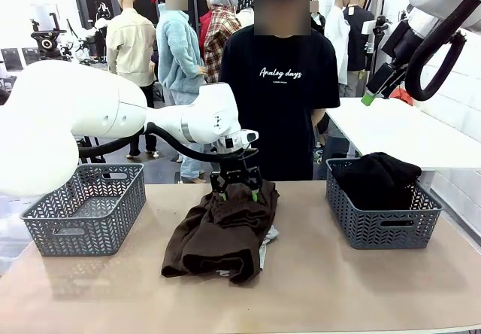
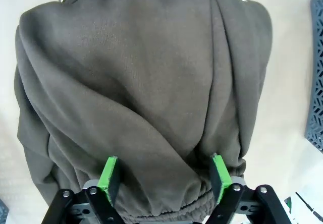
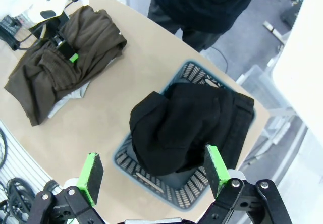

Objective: Sort the tops and bottoms.
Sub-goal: Lift clothes from the center of the table with your left hand.

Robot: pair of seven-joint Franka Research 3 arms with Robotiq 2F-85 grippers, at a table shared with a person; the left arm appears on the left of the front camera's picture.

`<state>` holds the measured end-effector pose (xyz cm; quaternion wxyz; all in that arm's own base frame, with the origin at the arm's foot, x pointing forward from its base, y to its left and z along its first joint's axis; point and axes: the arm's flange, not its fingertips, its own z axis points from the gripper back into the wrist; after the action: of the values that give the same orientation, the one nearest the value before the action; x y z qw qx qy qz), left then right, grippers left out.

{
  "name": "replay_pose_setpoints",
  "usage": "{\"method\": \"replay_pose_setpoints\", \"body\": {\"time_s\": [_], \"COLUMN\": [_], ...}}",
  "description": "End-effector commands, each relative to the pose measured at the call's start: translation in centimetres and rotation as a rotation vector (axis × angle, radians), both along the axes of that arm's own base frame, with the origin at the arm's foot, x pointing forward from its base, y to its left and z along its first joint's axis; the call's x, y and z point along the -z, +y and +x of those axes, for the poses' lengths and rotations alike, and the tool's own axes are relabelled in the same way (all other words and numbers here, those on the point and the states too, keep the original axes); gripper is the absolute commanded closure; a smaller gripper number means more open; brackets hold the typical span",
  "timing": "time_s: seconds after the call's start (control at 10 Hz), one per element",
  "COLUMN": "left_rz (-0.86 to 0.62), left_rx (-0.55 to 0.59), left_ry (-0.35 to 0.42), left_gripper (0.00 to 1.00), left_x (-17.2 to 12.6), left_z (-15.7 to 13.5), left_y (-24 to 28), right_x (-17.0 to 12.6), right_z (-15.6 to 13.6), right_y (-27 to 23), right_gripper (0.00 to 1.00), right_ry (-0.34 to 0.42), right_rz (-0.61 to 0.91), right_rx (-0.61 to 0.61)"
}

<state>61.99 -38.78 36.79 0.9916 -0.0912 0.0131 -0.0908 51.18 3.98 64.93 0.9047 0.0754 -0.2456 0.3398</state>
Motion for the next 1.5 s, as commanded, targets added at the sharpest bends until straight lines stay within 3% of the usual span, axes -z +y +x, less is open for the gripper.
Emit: {"method": "replay_pose_setpoints", "body": {"time_s": [0.0, 0.3, 0.4, 0.8, 1.0, 1.1, 1.4], "left_rz": [0.060, 0.092, 0.093, 0.116, 0.180, 0.080, 0.097], "left_rx": [0.012, -0.006, -0.017, -0.047, -0.156, -0.037, -0.071], "left_ry": [0.028, 0.051, 0.053, 0.059, 0.013, 0.041, 0.031], "left_gripper": [0.31, 0.88, 1.00, 1.00, 1.00, 1.00, 1.00], "left_x": [0.3, 0.1, 0.0, -0.1, -0.3, -0.2, -0.4], "left_z": [-0.5, -0.5, -0.4, -0.4, -0.3, -0.3, -0.2], "left_y": [0.1, 0.0, 0.1, 0.3, 1.1, 0.6, 0.5], "right_x": [-0.1, -0.1, -0.1, -0.1, -0.1, -0.1, -0.1], "right_z": [0.2, 0.2, 0.2, 0.2, 0.2, 0.2, 0.2], "right_y": [0.0, 0.0, 0.0, 0.0, 0.0, 0.0, 0.0], "right_gripper": [0.00, 0.00, 0.00, 0.00, 0.00, 0.00, 0.00], "right_ry": [-0.001, -0.001, -0.001, -0.001, -0.001, -0.001, -0.001], "right_rz": [-0.010, -0.010, -0.010, -0.010, -0.010, -0.010, -0.010], "right_rx": [-0.005, -0.005, -0.005, -0.005, -0.005, -0.005, -0.005]}}
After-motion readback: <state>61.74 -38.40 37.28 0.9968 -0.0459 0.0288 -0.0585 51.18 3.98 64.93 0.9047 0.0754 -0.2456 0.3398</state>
